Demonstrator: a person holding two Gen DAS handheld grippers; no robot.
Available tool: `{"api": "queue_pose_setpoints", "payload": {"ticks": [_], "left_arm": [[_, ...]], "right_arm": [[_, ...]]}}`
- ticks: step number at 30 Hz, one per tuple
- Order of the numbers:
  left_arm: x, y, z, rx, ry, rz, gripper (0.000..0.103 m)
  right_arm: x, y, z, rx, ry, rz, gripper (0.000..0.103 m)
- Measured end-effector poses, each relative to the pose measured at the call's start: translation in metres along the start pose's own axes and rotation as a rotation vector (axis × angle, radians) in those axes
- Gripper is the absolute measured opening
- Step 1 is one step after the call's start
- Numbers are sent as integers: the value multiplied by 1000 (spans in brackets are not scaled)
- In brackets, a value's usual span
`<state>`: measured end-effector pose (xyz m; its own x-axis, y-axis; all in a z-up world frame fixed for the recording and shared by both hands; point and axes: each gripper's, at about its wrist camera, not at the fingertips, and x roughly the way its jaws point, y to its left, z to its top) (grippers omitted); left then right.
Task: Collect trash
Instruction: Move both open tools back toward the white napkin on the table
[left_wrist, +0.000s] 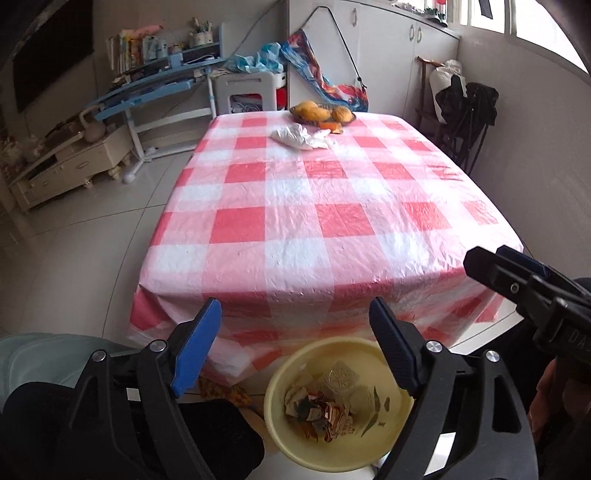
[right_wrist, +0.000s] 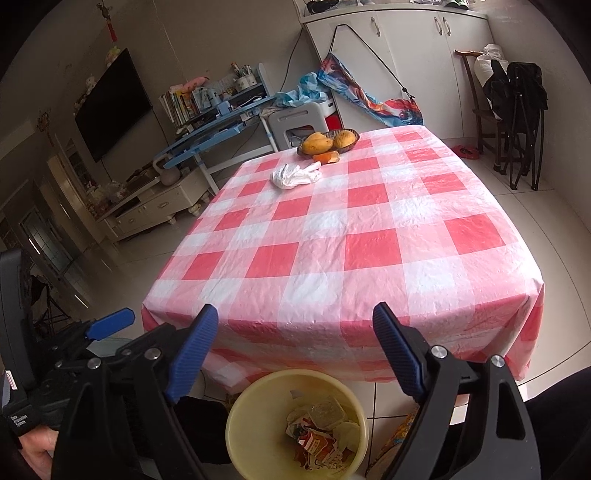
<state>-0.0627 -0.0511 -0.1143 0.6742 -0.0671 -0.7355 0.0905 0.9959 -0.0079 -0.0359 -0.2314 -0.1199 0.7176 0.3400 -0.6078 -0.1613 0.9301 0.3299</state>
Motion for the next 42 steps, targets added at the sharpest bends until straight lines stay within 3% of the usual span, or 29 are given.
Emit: {"api": "queue_pose_setpoints", "payload": {"ticks": [10,26,32,38,42], "left_arm": [[-2,25,4,-136,-32,14,82],[-5,28,6,-161,-51,16,83],[-8,35,22,-177,-79,4,83],[-2,45,54,-176,-99,-30,85],[8,46,74,-144,-104,-59,88]], "right_arm": [[4,3,-2,-23,10,-6,84],[6,9,-2,-40,15,-4,84],[7,6,27,-5,-16,26,84],[13,8,70,-77,-59,17,84],[30,-1,92,-109,-35,1,84]]}}
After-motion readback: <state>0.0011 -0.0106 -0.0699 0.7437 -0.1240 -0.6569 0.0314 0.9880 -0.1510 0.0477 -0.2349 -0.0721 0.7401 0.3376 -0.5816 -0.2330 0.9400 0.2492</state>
